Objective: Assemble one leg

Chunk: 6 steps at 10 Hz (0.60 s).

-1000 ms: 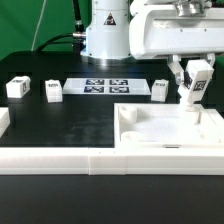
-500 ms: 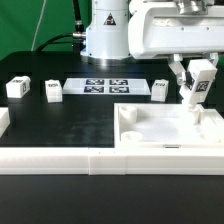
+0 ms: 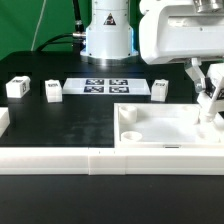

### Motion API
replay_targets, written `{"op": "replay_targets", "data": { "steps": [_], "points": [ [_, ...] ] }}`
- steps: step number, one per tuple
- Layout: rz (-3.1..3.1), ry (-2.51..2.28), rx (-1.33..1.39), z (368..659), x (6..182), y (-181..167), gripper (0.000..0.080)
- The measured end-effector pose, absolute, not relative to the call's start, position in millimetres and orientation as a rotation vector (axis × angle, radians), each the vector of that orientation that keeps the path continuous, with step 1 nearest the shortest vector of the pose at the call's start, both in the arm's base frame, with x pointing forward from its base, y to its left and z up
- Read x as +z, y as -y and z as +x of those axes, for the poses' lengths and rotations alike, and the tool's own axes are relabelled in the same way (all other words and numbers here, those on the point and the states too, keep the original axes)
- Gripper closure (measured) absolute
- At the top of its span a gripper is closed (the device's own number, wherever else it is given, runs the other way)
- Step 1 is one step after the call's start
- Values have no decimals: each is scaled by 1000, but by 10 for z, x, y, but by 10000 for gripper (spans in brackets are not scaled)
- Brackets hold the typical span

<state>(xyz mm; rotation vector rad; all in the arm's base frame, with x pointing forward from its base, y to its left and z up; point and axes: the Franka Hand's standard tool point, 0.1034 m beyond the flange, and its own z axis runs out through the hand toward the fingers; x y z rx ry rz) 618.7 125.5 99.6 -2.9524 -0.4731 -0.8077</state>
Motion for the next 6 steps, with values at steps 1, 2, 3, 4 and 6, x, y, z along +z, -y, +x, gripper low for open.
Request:
{"op": "replay_targets", "data": {
  "steps": [1, 2, 3, 4, 6],
  "points": [
    [-2951, 472, -814, 6197, 1003, -1254, 511],
    [-2922, 474, -965, 6251, 1061, -1204, 511],
    [-2925, 470, -968, 6193, 976, -1183, 511],
    [-2929, 480, -945, 6094, 942, -1203, 511],
    [-2931, 483, -936, 6063, 867, -1214, 511]
  ]
}}
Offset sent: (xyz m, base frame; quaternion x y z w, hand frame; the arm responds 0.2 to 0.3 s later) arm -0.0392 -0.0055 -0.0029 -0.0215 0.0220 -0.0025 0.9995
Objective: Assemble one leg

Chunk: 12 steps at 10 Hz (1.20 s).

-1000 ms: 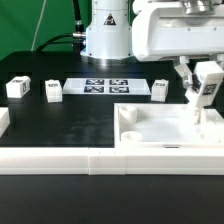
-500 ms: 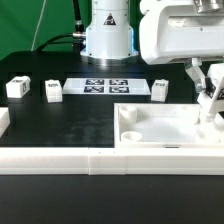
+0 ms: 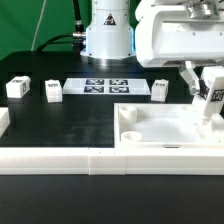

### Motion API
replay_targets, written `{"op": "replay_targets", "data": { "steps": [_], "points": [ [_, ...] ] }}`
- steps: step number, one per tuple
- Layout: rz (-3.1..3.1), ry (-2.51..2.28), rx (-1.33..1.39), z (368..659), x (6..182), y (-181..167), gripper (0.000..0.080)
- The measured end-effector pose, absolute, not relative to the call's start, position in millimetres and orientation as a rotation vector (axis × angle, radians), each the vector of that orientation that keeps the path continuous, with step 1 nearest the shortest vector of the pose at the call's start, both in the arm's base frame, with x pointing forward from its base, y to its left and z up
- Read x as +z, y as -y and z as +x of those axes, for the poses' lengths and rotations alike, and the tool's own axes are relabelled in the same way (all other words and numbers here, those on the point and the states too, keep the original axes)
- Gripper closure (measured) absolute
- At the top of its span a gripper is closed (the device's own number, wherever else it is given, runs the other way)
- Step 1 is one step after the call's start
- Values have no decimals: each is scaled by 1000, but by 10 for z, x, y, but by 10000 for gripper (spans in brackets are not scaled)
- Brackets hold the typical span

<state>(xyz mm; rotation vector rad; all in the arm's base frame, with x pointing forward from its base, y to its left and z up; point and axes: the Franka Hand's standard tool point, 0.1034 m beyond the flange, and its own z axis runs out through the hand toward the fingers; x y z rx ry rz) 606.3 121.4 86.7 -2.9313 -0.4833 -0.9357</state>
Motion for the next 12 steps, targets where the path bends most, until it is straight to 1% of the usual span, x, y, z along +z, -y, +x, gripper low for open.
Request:
{"op": "replay_targets", "data": {
  "steps": [2, 3, 6, 9, 10, 11, 12],
  "points": [
    [-2933, 488, -913, 6103, 859, -1247, 511],
    [-2934, 488, -909, 6118, 821, -1252, 511],
    [-2926, 491, -926, 6187, 821, -1295, 511],
    [-2919, 478, -970, 6243, 808, -1257, 511],
    [-2920, 472, -983, 6254, 783, -1217, 511],
    [-2935, 471, -939, 6208, 683, -1180, 511],
    [-2936, 468, -942, 6208, 680, -1163, 510]
  ]
}}
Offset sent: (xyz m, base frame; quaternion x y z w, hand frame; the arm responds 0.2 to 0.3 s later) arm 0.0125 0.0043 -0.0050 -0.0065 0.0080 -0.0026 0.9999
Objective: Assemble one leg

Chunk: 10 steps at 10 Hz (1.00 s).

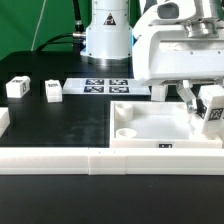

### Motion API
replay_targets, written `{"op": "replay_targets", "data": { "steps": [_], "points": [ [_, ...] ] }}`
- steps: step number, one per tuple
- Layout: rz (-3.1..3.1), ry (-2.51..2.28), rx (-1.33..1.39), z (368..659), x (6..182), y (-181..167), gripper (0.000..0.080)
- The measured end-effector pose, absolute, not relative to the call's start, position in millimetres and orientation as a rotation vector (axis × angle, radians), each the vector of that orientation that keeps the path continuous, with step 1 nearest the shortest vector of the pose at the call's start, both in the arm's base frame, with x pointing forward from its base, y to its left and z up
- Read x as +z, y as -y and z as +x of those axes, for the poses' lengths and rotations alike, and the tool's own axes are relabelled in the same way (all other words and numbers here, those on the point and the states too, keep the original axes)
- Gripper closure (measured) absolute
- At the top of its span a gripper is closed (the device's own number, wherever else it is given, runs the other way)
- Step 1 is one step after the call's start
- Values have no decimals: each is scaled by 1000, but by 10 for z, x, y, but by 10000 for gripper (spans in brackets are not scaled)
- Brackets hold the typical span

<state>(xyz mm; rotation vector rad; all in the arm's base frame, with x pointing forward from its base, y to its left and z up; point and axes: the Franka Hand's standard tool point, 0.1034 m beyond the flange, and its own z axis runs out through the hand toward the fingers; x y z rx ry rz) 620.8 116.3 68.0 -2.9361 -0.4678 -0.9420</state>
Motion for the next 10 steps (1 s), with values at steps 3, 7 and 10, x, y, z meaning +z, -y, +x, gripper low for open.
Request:
{"op": "replay_targets", "data": {
  "steps": [3, 7, 10],
  "points": [
    [-2944, 449, -914, 6120, 607, -1170, 509],
    [-2950, 429, -913, 6053, 582, -1086, 509],
    [-2959, 437, -858, 6023, 545, -1124, 509]
  ]
}}
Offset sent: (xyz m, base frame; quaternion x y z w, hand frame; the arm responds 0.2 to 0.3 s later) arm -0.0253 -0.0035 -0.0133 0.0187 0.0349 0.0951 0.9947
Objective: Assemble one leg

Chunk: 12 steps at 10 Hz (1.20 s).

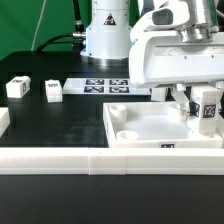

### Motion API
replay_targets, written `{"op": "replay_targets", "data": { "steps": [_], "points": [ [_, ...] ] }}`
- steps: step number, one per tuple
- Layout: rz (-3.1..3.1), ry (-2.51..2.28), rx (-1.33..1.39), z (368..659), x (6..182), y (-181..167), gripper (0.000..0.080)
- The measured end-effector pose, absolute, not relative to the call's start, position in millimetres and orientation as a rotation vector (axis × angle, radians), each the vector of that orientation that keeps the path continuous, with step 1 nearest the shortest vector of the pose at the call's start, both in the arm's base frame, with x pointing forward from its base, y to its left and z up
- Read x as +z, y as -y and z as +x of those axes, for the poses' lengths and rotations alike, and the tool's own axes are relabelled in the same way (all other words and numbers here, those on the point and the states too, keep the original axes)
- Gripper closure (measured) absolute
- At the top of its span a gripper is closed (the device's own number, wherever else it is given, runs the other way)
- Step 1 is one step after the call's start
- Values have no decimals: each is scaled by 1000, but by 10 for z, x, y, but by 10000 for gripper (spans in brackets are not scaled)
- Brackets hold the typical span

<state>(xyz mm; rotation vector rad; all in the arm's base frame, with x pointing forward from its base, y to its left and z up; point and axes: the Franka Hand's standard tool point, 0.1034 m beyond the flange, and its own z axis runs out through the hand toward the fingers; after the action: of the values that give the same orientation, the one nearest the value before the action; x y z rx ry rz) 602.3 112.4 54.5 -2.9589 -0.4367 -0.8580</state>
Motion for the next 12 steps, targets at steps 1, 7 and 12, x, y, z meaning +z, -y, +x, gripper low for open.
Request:
{"op": "replay_targets", "data": {
  "steps": [1, 7, 12],
  "points": [
    [-2959, 437, -858, 6022, 544, -1124, 329],
    [-2962, 438, -844, 6018, 546, -1122, 151],
    [-2970, 451, -757, 6070, 858, -1158, 151]
  ]
}}
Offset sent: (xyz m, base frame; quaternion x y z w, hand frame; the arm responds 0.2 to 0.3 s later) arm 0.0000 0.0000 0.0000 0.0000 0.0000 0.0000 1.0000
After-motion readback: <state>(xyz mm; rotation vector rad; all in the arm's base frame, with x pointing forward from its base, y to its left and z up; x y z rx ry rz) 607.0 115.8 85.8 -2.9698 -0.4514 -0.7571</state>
